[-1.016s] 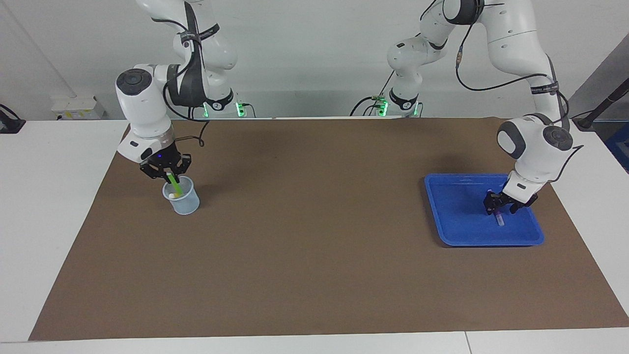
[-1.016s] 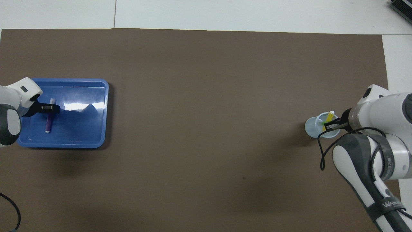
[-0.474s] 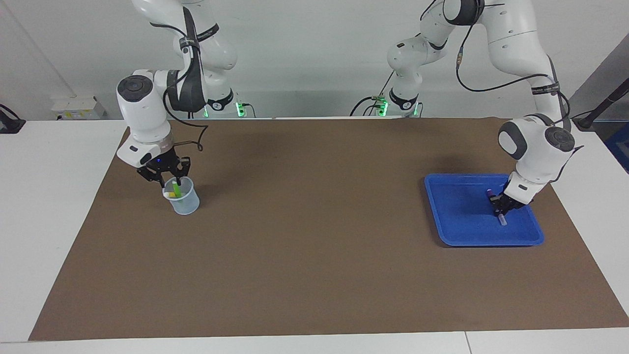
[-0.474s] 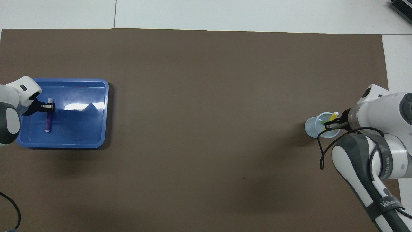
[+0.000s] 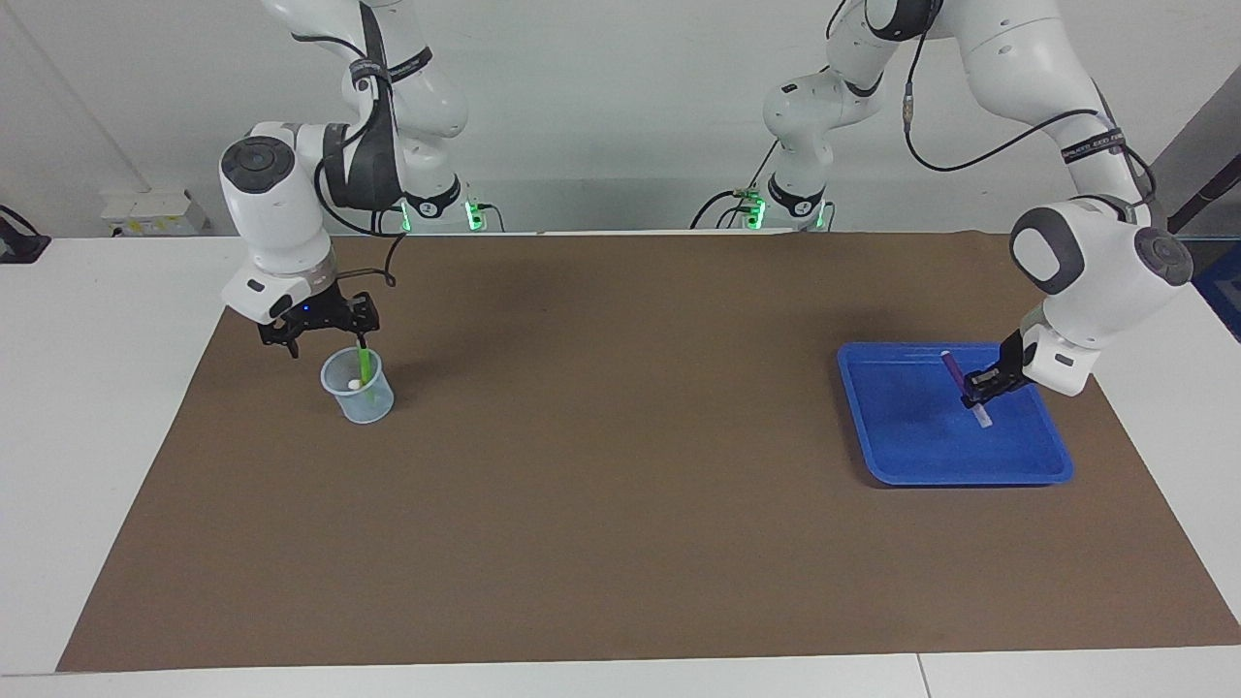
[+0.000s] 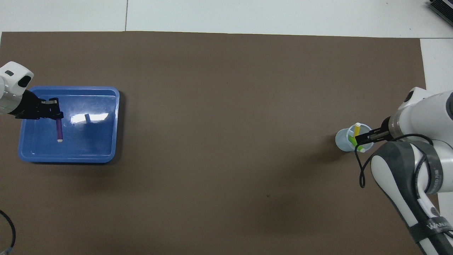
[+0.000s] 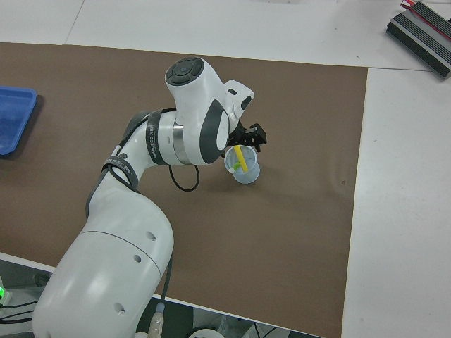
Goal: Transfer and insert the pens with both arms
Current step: 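Lift the purple pen with the left gripper while the right gripper approaches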
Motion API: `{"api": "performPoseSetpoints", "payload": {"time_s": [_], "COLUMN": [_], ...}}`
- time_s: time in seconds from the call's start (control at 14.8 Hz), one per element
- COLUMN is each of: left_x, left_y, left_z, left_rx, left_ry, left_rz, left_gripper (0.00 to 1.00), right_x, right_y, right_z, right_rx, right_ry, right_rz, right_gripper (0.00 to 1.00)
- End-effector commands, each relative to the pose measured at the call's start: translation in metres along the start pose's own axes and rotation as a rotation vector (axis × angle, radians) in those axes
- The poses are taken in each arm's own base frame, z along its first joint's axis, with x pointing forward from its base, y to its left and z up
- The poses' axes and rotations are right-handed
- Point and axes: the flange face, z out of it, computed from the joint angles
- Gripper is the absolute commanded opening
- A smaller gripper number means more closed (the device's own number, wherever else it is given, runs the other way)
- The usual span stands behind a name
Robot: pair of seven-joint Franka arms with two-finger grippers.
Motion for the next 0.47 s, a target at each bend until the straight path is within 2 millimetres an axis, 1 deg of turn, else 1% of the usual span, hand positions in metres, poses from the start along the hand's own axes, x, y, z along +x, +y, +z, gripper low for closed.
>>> {"api": "performPoseSetpoints", "payload": {"time_s": [0.0, 0.07, 0.2, 0.34, 0.41], "left_x": [-0.038, -0.050, -0.069, -0.090, -0.106], "left_y": [0.028, 0.037, 0.065, 0.096, 0.112], "left_z": [-0.047, -0.058, -0.072, -0.095, -0.109], "left_rx": [-0.073, -0.093, -0.108, -0.154, -0.159], "left_ry": [-0.069, -0.098, -0.159, -0.183, -0.188], "left_rz": [-0.141, -0.204, -0.291, -0.372, -0.426], "left_gripper": [0.00, 0.00, 0.00, 0.00, 0.00], "right_x": [0.005, 0.006, 0.008, 0.013, 0.014], "right_y": [0.003, 0.004, 0.001, -0.015, -0.021], "right_z": [-0.017, -0.022, -0.034, -0.047, -0.052], "right_rx": [-0.016, -0.013, -0.001, 0.024, 0.071], "right_ry": [-0.034, -0.047, -0.059, -0.054, -0.049], "right_rz": [0.003, 0.006, 0.002, -0.014, -0.004], "right_gripper": [1.00, 1.00, 1.00, 1.00, 1.00]}}
